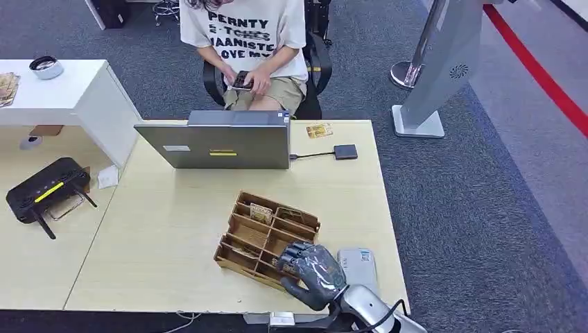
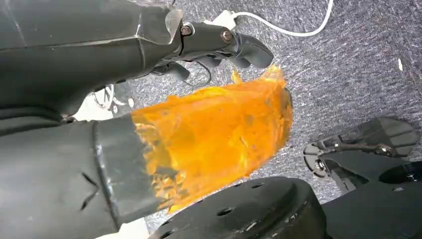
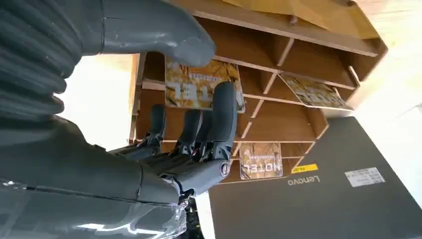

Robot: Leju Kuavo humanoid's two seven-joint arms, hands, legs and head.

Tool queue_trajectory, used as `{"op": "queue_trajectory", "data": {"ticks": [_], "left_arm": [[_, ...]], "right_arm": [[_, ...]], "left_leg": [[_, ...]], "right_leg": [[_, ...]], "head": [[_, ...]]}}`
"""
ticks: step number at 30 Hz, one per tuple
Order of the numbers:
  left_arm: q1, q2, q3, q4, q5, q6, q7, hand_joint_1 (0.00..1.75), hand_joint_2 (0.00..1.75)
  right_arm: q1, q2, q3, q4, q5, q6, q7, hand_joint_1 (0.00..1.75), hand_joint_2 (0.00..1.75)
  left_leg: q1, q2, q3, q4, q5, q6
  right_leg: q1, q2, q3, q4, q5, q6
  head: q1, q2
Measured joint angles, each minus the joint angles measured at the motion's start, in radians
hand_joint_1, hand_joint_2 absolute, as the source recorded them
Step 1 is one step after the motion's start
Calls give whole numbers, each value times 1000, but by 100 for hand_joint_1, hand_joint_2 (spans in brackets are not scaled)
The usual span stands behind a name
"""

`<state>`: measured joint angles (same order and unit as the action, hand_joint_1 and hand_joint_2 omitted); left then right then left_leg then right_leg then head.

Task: Pass the card to the sensor for recognition and then transmit it.

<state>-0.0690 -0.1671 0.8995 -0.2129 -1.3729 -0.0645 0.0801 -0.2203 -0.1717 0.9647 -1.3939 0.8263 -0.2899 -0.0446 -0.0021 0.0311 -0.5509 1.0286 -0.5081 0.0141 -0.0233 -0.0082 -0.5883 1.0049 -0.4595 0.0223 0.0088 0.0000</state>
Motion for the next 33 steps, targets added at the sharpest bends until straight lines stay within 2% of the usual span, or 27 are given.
{"op": "queue_trajectory", "data": {"ticks": [3, 16, 21, 33], "left_arm": [[0, 0, 0, 0, 0, 0, 0, 0, 0], [0, 0, 0, 0, 0, 0, -3, 0, 0], [0, 0, 0, 0, 0, 1, -4, 0, 0], [0, 0, 0, 0, -3, 2, -7, 0, 0]], "right_arm": [[0, 2, 0, 10, 5, 0, 2, 106, 175], [0, 2, -1, 23, 8, 2, 3, 110, 175], [0, 2, -1, 24, 11, 5, 3, 175, 175], [0, 3, -3, 27, 14, 14, 11, 175, 175]], "left_leg": [[0, 0, 0, 0, 0, 0], [0, 0, 0, 0, 0, 0], [0, 0, 0, 0, 0, 0], [0, 0, 0, 0, 0, 0]], "right_leg": [[0, 0, 0, 0, 0, 0], [0, 0, 0, 0, 0, 0], [0, 0, 0, 0, 0, 0], [0, 0, 0, 0, 0, 0]], "head": [[0, 0], [0, 0], [0, 0], [0, 0]]}}
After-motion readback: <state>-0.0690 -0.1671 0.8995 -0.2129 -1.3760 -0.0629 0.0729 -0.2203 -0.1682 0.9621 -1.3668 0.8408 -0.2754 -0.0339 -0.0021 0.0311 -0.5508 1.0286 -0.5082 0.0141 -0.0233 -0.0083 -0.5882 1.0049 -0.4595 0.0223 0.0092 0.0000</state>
